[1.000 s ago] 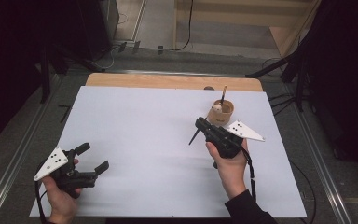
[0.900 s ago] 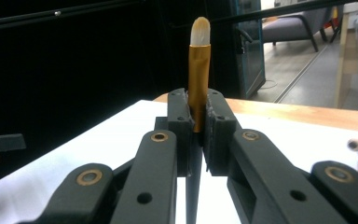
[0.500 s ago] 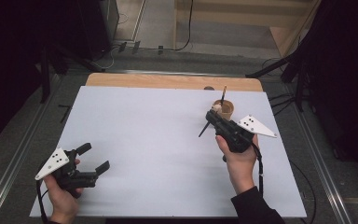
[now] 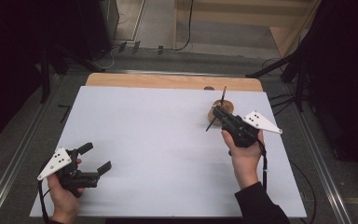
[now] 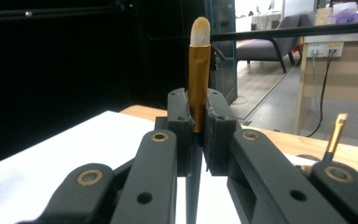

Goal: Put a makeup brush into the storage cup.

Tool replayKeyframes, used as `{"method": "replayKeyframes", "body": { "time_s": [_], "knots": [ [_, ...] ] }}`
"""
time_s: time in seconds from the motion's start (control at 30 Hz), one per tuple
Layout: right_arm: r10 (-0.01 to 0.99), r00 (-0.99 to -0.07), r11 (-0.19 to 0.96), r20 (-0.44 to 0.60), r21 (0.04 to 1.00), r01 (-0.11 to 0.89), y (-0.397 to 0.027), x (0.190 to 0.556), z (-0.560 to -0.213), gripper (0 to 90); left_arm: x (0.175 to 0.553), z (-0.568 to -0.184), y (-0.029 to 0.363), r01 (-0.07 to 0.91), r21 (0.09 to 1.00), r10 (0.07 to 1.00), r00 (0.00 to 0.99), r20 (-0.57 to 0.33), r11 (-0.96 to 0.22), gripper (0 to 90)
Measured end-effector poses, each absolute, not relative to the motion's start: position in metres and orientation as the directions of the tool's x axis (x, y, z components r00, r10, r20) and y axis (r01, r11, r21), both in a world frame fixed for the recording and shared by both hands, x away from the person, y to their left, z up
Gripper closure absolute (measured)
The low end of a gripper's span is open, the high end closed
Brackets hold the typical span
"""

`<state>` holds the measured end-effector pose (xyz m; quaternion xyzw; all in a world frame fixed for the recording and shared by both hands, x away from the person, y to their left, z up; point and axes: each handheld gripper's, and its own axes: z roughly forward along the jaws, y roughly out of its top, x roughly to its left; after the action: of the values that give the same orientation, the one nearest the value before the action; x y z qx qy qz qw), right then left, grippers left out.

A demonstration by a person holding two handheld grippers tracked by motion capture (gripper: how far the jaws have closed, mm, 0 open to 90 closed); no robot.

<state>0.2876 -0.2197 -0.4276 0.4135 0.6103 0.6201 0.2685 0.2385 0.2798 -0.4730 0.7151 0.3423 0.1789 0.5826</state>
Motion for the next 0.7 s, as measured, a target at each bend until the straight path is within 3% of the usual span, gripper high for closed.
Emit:
{"method": "replayKeyframes", "body": {
  "time_s": [0.7],
  "knots": [
    [0.899, -0.413, -0.103, 0.148, 0.986, 0.128, -0.252, 0.303, -0.422, 84.4, 0.239, -0.473, 0.280, 0.278, 0.956, 0.697, 0.704, -0.136, -0.094, 0.0]
  ]
}}
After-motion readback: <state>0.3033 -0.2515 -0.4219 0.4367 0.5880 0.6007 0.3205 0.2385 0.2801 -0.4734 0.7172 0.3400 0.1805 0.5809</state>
